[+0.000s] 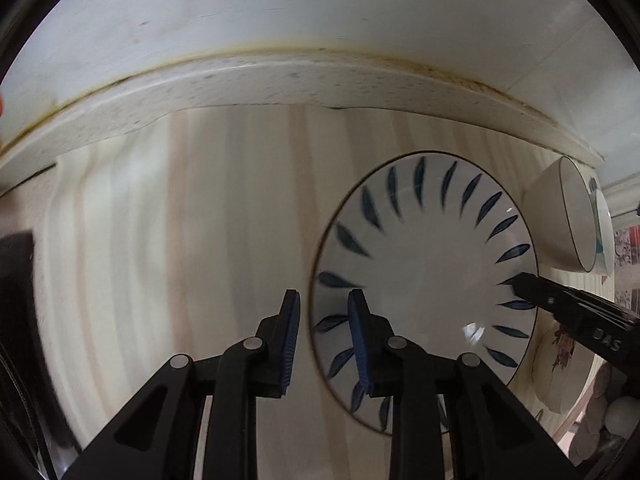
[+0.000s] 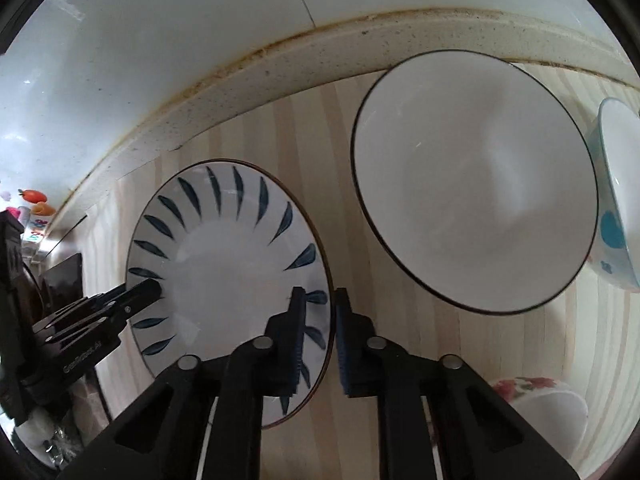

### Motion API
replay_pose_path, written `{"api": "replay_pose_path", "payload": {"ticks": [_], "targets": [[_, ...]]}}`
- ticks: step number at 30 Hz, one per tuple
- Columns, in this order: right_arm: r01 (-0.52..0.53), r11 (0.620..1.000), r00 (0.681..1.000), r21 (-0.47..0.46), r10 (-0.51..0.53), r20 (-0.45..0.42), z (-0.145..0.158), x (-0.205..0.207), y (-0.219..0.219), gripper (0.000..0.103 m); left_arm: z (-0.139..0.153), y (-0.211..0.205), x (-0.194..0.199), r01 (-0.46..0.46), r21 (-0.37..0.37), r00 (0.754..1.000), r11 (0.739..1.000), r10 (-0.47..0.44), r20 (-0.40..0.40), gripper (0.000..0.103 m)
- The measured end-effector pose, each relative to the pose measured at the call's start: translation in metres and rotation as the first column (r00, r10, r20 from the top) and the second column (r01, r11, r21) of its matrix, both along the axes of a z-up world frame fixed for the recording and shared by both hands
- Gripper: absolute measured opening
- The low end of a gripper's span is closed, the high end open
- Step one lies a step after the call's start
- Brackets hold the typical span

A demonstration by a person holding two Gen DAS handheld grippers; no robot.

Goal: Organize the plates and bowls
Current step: 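Grasp the rim of the blue-striped plate with the right gripper, then lower the blue-striped plate onto the plate stack and open the right gripper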

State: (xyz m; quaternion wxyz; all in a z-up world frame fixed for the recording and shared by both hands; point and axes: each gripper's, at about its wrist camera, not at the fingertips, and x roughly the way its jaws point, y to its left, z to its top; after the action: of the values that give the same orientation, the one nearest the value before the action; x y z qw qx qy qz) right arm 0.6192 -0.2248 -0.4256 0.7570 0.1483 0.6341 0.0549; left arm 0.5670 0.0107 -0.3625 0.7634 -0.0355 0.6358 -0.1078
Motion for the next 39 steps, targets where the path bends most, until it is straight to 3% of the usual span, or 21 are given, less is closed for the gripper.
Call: {"api": "replay_pose_path", "payload": {"ticks": [7, 14, 22, 26, 30, 39], "targets": [[0.0, 0.999, 1.0, 0.036, 0.0, 0.015, 0.003, -0.01, -0.006, 0.012, 0.006, -0.005, -0.014, -0.004, 0.026, 1.0, 1.0, 0.004, 0.02, 0.019], [-0.037, 0.996, 0.999, 0.078, 0.034, 0.036, 0.038, -0.04, -0.009, 0.011, 0.042, 0.001, -0.052, -0.025, 0.018, 0.998, 1.0, 0.024, 0.056, 0.019], [-0.106, 0.989, 0.992, 0.107, 0.097, 0.086, 0.091, -0.11, -0.021, 0.011, 0.098, -0.003, -0.128, -0.044, 0.037, 0.988, 0.998, 0.038, 0.148, 0.019], [-0.138, 0.983, 0.988, 0.12, 0.128, 0.09, 0.105, -0.157, -0.033, 0.011, 0.113, -0.009, -0.158, -0.049, 0.035, 0.986, 0.998, 0.043, 0.162, 0.019], [-0.164, 0.978, 0.985, 0.129, 0.156, 0.074, 0.108, -0.201, -0.04, 0.011, 0.122, -0.012, -0.197, -0.054, 0.03, 0.985, 0.998, 0.048, 0.164, 0.019], [-0.17, 0.97, 0.985, 0.172, 0.169, 0.021, 0.076, -0.258, -0.05, 0.011, 0.112, -0.03, -0.242, -0.052, 0.048, 0.99, 0.998, 0.045, 0.133, 0.019]]}}
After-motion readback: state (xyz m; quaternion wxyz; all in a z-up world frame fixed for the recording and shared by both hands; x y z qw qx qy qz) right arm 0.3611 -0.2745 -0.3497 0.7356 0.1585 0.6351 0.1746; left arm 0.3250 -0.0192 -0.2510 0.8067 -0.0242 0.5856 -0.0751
